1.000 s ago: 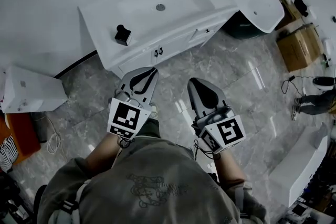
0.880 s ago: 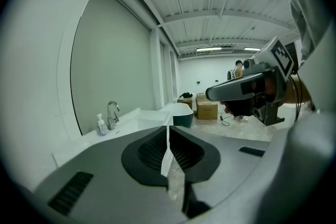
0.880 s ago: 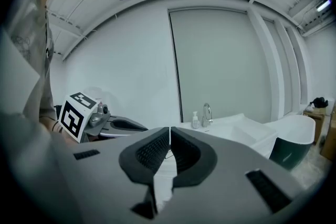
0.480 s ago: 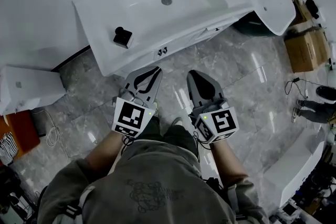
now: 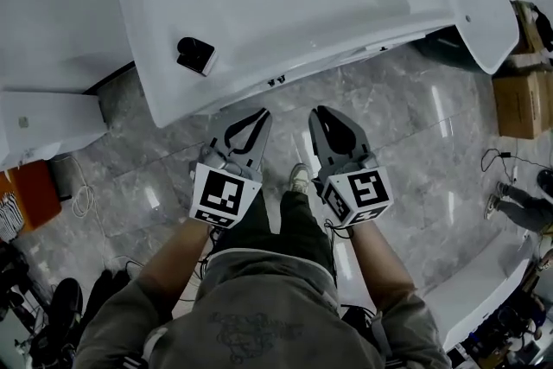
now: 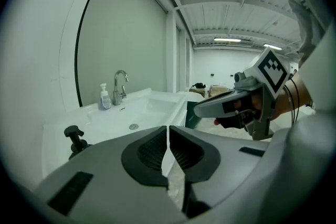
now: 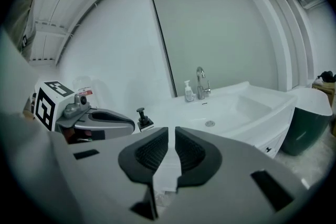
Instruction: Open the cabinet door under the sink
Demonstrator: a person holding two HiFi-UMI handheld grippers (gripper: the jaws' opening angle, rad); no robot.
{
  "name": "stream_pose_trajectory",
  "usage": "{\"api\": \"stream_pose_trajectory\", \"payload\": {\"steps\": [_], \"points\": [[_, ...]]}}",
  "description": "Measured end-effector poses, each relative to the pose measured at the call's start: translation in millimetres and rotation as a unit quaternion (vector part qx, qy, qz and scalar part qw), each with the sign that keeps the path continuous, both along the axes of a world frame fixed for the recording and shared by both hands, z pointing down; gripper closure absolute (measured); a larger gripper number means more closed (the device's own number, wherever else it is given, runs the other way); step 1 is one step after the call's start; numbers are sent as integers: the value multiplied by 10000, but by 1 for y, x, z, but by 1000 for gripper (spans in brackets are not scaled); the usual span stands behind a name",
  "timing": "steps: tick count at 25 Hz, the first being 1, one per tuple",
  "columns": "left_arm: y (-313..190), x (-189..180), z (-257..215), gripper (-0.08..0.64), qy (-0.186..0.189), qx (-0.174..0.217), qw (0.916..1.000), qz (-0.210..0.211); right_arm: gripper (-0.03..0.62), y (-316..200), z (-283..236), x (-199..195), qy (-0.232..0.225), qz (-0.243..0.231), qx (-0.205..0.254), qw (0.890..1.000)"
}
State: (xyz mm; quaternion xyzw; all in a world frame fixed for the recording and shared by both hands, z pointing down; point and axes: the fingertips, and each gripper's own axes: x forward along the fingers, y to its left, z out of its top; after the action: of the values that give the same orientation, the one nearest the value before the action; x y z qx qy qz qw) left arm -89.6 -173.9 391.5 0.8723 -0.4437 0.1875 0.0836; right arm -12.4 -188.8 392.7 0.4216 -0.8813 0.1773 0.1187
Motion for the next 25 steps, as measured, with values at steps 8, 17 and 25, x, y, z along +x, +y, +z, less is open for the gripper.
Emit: {"api": "stream_pose_trajectory", "payload": {"steps": [8,17,25], "points": [[-27,13,75,532,7,-221,9994,-269,558,-43,89,-4,84,-169,-174,9997],[-47,18,148,532,23,-305,9973,-672,517,-71,196,-9,257,-302,-423,9983],[-50,12,210,532,82,-390,9934,-1078,502,-95,283,-22,453,-455,-481,9968]]}}
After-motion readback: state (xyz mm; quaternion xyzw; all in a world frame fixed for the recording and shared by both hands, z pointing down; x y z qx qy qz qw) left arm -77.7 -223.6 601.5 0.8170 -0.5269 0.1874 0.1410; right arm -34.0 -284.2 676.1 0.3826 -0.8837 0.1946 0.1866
